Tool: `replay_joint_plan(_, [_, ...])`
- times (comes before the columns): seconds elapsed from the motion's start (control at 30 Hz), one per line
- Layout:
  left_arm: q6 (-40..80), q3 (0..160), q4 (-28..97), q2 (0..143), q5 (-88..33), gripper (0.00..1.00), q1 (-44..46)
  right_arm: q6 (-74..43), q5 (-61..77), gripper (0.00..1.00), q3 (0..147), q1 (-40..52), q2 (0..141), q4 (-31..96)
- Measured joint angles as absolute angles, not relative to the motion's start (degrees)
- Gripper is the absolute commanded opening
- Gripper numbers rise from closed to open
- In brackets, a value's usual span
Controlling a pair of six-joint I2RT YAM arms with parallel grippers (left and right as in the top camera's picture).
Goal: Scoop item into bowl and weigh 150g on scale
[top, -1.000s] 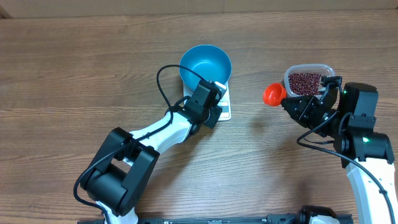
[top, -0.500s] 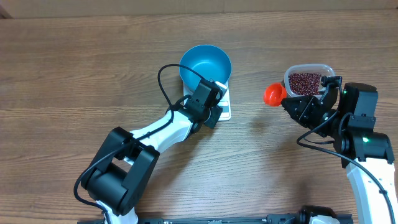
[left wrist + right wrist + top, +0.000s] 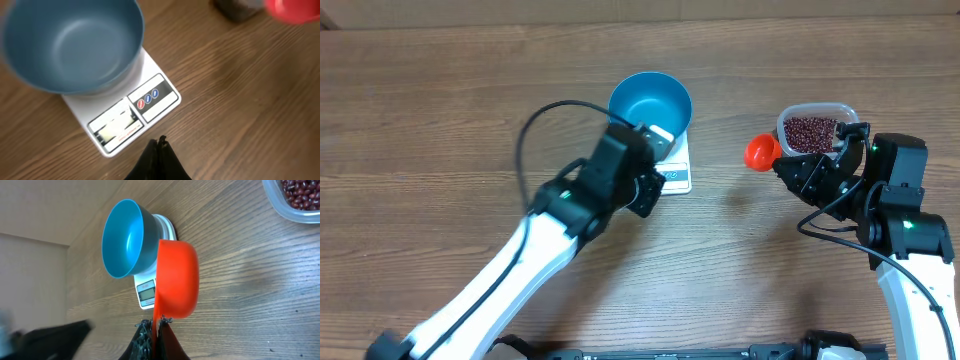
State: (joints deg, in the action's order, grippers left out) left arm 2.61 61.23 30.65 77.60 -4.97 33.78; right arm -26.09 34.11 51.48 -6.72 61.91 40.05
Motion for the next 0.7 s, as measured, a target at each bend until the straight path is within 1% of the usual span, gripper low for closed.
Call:
replay_joint_plan(0.1, [3.0,61.4,32.6,72.1,-5.6,0.04,30.7,-26.0,33.9,0.04,51.5,-6.7,61.9,40.2])
replay_joint_plan(0.2, [4.1,61.6,33.7,68.0,-6.4,0.04,23.9,-25.8,33.2,0.04,51.5,-6.7,61.9,40.2])
replay_joint_plan(0.27, [4.5,61.7,33.9,66.7,-8.1,0.04,16.8,-25.8,32.5,0.04,51.5,-6.7,61.9,40.4])
replay_joint_plan(0.3, [4.4,61.7,34.1,66.8,-9.0,0.04,15.1,-25.8,32.3,0.04,51.5,-6.7,61.9,40.3])
replay_joint_plan(0.4, [4.2,61.7,34.3,67.1,-10.1,0.04,13.8,-25.7,31.9,0.04,51.5,-6.7,61.9,40.9])
replay_joint_plan(0.5, [3.9,61.7,34.8,68.5,-11.4,0.04,14.5,-25.6,31.0,0.04,51.5,-6.7,61.9,41.9])
replay_joint_plan(0.7, [2.5,61.7,36.0,75.9,-12.2,0.04,20.9,-25.6,29.7,0.04,51.5,-6.7,61.9,43.2])
